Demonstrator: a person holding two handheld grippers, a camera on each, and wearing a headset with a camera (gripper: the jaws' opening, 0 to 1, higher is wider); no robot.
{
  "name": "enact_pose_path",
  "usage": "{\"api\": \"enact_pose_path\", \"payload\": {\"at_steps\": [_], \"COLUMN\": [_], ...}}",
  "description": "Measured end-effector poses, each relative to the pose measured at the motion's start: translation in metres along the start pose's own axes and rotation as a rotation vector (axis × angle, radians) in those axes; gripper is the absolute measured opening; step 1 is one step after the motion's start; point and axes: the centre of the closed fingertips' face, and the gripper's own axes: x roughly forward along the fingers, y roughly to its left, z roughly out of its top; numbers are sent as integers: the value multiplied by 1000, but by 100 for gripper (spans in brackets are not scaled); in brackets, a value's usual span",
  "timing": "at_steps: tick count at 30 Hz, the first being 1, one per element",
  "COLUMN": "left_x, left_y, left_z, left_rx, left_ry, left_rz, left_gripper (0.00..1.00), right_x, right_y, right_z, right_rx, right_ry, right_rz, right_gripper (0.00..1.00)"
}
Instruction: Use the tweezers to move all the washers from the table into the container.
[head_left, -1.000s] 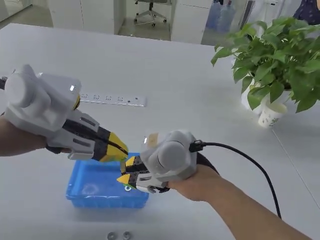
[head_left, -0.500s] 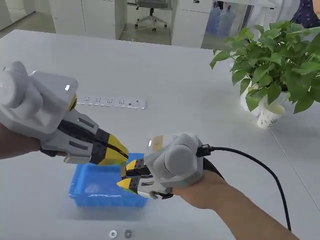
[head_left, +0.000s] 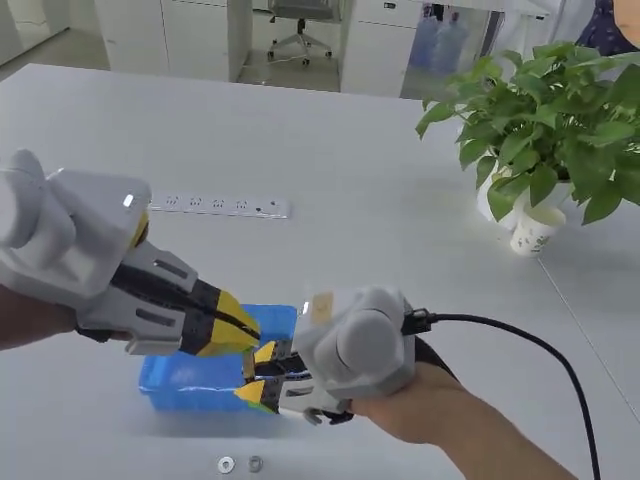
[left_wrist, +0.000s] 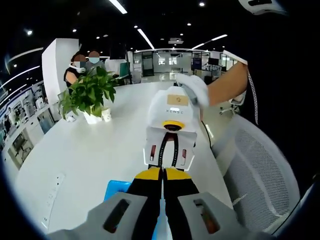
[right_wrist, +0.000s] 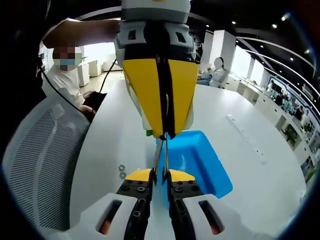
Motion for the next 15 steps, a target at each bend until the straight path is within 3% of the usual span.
{"api": "enact_pose_path", "payload": {"at_steps": [15], "left_x": [15], "left_y": [-22], "left_z": [-15], "left_rx": [-18], "left_ry": [-5], "left_rz": [-26], "left_gripper": [3], "right_x": [8], "right_y": [24], "right_z": [-23], "right_rx": [31], "right_ry": [15], "right_rz": [30], "right_gripper": [12]}}
